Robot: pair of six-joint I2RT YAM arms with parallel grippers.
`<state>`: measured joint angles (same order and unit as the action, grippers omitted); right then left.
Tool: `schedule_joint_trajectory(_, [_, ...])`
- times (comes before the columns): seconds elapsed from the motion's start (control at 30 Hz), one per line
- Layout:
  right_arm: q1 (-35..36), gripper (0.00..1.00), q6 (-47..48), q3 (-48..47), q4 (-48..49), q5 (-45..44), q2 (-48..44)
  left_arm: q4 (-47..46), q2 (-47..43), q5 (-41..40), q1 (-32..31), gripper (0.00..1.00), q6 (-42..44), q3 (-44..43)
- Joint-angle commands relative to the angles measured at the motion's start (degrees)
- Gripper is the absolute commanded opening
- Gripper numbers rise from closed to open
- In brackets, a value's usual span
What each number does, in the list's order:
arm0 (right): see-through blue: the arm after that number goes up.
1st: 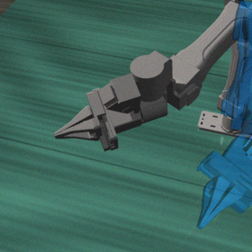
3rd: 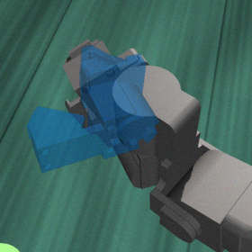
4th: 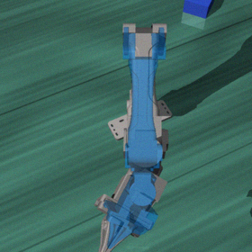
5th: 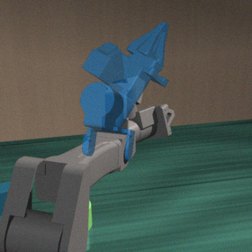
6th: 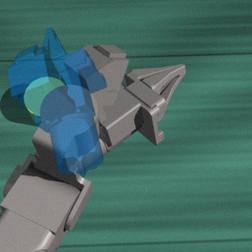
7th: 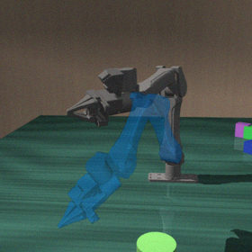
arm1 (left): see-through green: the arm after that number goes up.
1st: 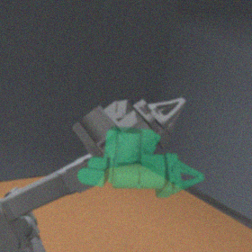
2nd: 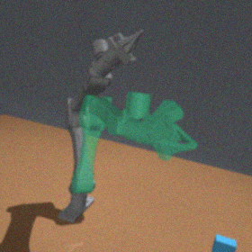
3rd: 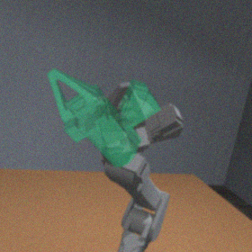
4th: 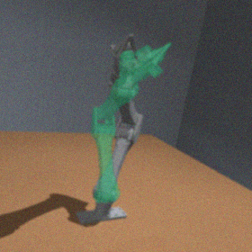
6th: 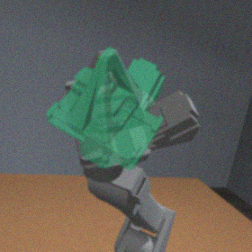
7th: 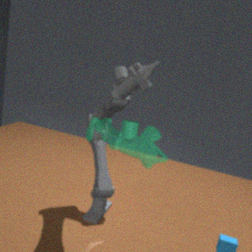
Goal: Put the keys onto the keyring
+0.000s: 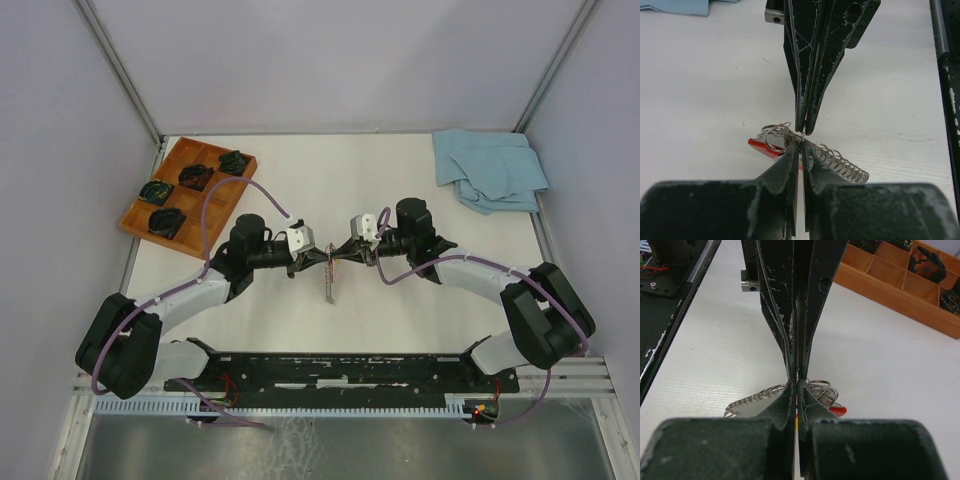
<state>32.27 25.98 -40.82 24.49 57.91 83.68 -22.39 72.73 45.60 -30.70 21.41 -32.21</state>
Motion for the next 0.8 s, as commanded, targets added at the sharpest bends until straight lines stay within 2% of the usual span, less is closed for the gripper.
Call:
schedule_joint_trajectory(0.0, [0.35,0.01,-0.9,-2.4,2.18,2.3,-1.43,-1.69,0.09,1.09,-0.25,0.1,2.06,-2.08])
schedule_joint_trajectory(0.17, [0.34,0.06,-1.14,-2.22,1.38,1.58,-1.6,-1.69,-0.29,0.04,-0.24,0.04,1.97,-1.9])
schedule_joint_trajectory(0.43, [0.37,0.38,-2.75,0.73,-0.06,-7.33,-6.45,-2.81,-1.49,-3.55,-0.24,0.03,2.0,-0.54])
schedule_joint_trajectory(0.6, [0.39,0.57,-7.04,-0.7,-10.2,-17.45,-10.58,-2.92,-1.63,-5.0,-0.24,0.03,1.36,-0.27])
schedule_joint_trajectory(0.77, [0.36,0.66,-14.21,-1.82,-18.14,-31.26,-14.67,-2.92,-2.3,-6.84,-0.24,0.03,1.03,0.08])
